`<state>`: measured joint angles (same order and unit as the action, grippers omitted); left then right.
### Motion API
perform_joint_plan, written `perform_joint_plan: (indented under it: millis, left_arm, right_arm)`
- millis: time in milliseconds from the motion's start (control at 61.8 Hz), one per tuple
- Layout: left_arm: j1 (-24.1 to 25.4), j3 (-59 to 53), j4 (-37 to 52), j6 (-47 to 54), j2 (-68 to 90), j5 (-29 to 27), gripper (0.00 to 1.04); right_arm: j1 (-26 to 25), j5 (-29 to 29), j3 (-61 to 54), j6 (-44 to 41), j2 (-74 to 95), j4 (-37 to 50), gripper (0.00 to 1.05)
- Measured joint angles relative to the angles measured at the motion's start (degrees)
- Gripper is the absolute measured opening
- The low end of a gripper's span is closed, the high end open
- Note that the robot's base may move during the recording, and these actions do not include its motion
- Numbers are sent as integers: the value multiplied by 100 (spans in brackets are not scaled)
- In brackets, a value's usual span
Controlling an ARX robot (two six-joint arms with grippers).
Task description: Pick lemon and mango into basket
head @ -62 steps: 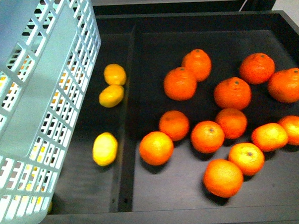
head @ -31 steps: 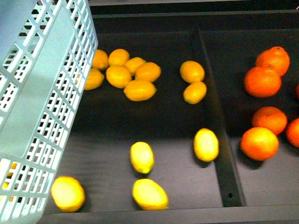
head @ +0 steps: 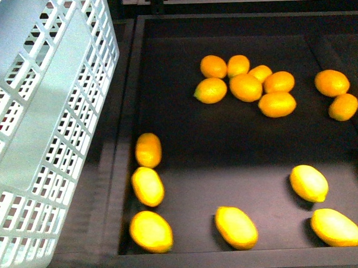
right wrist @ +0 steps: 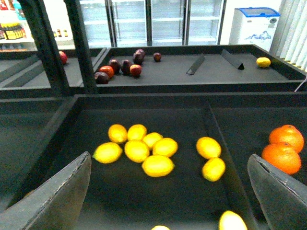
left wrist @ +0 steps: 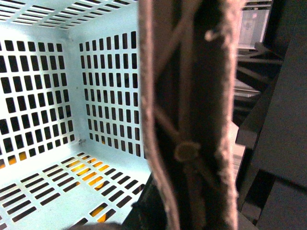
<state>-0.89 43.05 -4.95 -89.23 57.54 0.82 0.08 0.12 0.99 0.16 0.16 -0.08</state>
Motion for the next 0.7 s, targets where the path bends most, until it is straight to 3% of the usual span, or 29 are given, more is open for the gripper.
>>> perform_joint_plan:
  millis: [502, 631, 696]
  left_arm:
    - [70, 4, -11, 116, 20, -146, 4]
    - [-223, 350, -352, 2094, 431, 540, 4]
    - [-568, 588, -131, 2977, 946, 525, 4]
  right_arm:
    - [-4, -42, 0, -2, 11, 0, 96]
    - [-4, -35, 0, -2, 4, 0, 96]
    - [-4, -33, 0, 0, 4, 0, 96]
